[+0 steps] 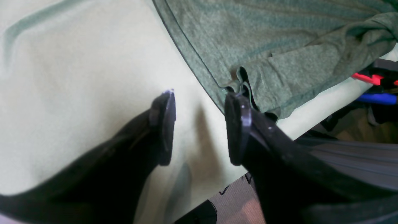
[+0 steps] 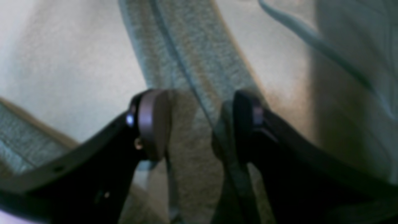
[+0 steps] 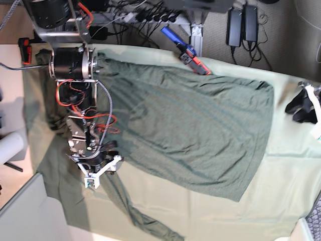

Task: Fold the T-shirt properly
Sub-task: 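Carry the sleeve with the right gripper across the shirt body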

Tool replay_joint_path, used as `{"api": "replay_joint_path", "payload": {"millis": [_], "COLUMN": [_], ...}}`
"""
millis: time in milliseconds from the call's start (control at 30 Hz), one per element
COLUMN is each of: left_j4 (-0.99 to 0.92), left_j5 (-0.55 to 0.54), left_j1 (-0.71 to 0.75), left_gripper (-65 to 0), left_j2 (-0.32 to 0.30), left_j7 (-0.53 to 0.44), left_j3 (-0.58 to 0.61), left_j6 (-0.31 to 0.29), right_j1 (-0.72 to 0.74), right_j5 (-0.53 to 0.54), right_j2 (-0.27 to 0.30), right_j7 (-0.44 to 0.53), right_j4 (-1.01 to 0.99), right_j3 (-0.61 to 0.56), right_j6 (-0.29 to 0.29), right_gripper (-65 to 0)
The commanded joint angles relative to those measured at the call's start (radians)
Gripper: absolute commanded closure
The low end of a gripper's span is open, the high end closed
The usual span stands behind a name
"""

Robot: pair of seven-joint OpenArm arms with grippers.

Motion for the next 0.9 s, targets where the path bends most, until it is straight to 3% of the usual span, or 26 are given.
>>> {"api": "replay_joint_path", "payload": {"millis": [0, 67, 200, 400, 600, 733, 867], "left_j4": [0.013, 0.013, 0.013, 0.013, 0.013, 0.013, 0.013], "left_j5": [-0.026, -0.039, -0.038, -0.039, -0.038, -0.038, -0.038], "left_j1": [-0.011, -0.011, -0.011, -0.011, -0.023, -0.055, -0.082], "left_gripper": [-29.3, -29.3, -29.2, -29.2, -29.3, -29.3, -29.3], "left_j2": [-0.019, -0.019, -0.019, -0.02, -0.019, -0.019, -0.019], "left_j7": [-0.018, -0.018, -0.018, -0.03, -0.049, -0.048, -0.048], "left_j3": [-0.011, -0.011, -0.011, -0.011, -0.011, -0.011, -0.011], "left_j6": [-0.009, -0.009, -0.009, -0.009, -0.009, -0.009, -0.009], "right_j1": [0.019, 0.02, 0.019, 0.015, -0.031, -0.076, -0.078], "right_j5": [-0.023, -0.023, -0.023, -0.022, 0.068, 0.151, 0.244], "right_j2": [0.012, 0.013, 0.016, 0.016, 0.008, -0.01, -0.046], "right_j7": [-0.037, -0.036, -0.035, -0.048, -0.183, -0.266, -0.338], "right_j4": [0.004, 0.004, 0.005, 0.068, 0.3, 0.472, 0.533], "right_j3": [0.0, 0.0, 0.0, 0.0, 0.0, 0.0, 0.0], "right_j6": [-0.026, -0.026, -0.026, -0.022, -0.018, 0.087, 0.152], "right_gripper": [-32.9, -27.7, 0.0, 0.0, 0.0, 0.0, 0.0]}}
